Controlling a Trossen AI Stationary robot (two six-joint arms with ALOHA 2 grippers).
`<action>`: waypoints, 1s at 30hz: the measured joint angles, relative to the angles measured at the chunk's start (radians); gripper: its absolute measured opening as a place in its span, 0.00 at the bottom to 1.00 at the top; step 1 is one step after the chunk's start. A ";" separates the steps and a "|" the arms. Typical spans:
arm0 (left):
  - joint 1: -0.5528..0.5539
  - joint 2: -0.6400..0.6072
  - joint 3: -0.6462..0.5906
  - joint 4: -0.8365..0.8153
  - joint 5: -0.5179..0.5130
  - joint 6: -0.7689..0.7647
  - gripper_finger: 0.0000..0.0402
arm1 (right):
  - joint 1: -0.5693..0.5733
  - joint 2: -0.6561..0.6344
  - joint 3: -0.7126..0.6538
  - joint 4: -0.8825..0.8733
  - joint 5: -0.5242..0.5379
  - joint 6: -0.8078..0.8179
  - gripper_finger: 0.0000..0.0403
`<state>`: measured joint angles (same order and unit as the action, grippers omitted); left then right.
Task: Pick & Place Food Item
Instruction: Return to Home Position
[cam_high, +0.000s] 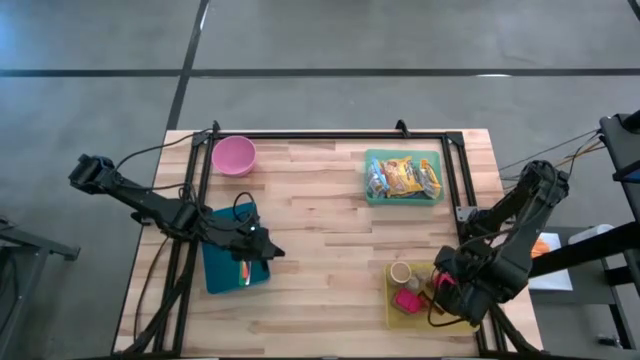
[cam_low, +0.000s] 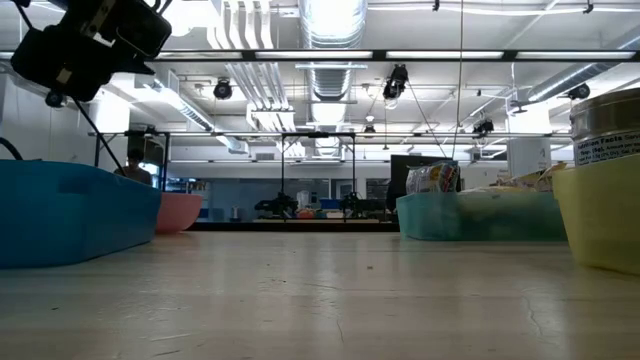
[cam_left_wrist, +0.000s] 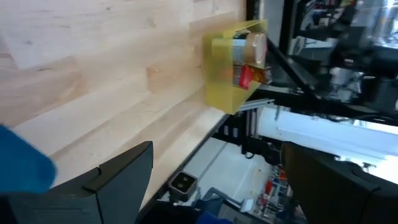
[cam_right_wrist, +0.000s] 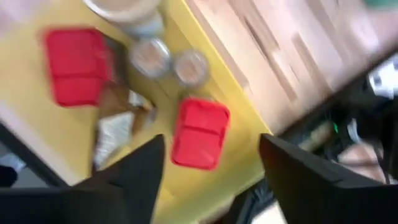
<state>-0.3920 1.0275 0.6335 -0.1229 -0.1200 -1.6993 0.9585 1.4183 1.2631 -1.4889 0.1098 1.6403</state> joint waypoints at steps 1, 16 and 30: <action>0.000 0.000 0.000 -0.010 0.000 0.000 0.89 | 0.000 -0.002 0.014 -0.001 0.023 -0.014 0.63; 0.021 -0.009 0.001 0.353 -0.077 0.816 0.89 | -0.001 -0.025 0.158 0.016 0.513 -0.339 0.05; 0.105 -0.324 0.000 0.088 -0.118 1.157 0.89 | -0.007 -0.375 0.013 0.765 0.791 -1.104 0.05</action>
<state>-0.2866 0.7039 0.6333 -0.0347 -0.2384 -0.5427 0.9513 1.0431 1.2766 -0.7239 0.9005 0.5359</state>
